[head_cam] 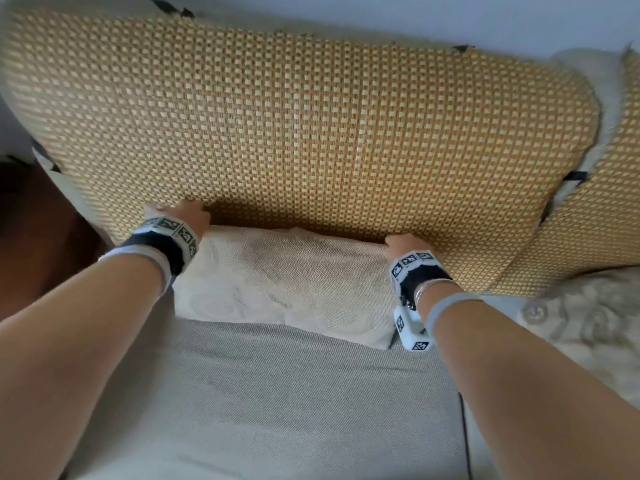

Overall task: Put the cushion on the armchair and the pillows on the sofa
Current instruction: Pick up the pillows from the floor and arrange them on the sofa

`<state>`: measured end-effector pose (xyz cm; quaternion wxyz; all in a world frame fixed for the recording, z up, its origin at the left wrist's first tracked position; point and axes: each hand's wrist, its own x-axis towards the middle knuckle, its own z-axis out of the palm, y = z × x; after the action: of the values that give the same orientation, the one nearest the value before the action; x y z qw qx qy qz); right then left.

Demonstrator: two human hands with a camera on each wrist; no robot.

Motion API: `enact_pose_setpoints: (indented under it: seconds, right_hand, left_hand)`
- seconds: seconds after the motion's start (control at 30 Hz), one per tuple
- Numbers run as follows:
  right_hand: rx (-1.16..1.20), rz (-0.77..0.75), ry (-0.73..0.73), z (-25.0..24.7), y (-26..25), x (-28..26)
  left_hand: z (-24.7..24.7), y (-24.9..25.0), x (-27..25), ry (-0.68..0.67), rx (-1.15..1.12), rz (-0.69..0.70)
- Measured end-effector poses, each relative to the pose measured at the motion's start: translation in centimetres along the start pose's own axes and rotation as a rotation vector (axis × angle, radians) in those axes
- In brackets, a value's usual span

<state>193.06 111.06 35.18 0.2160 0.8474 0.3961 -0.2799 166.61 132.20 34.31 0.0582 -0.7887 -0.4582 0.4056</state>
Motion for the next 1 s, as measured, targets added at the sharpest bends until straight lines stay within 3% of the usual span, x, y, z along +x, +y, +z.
enact_pose_setpoints:
  seconds: [0.13, 0.33, 0.53, 0.73, 1.0]
  right_hand:
    - [-0.025, -0.033, 0.046, -0.1, -0.4, 0.4]
    - [-0.028, 0.027, 0.122, 0.0, 0.2, -0.1]
    - [0.003, 0.033, 0.046, 0.3, -0.3, -0.3]
    - [0.012, -0.043, 0.147, -0.5, 1.8, -1.3]
    - [0.002, 0.067, 0.093, -2.1, 7.3, -4.8]
  left_hand:
    - [1.2, -0.1, 0.4, -0.044, -0.044, 0.057]
    - [1.1, 0.4, 0.6, 0.027, -0.150, 0.095]
    - [0.5, 2.3, -0.9, -0.019, -0.199, 0.121]
    - [-3.1, 6.3, -4.2, 0.067, -0.307, 0.216]
    - [-10.6, 13.2, -10.5, 0.187, -0.289, 0.442]
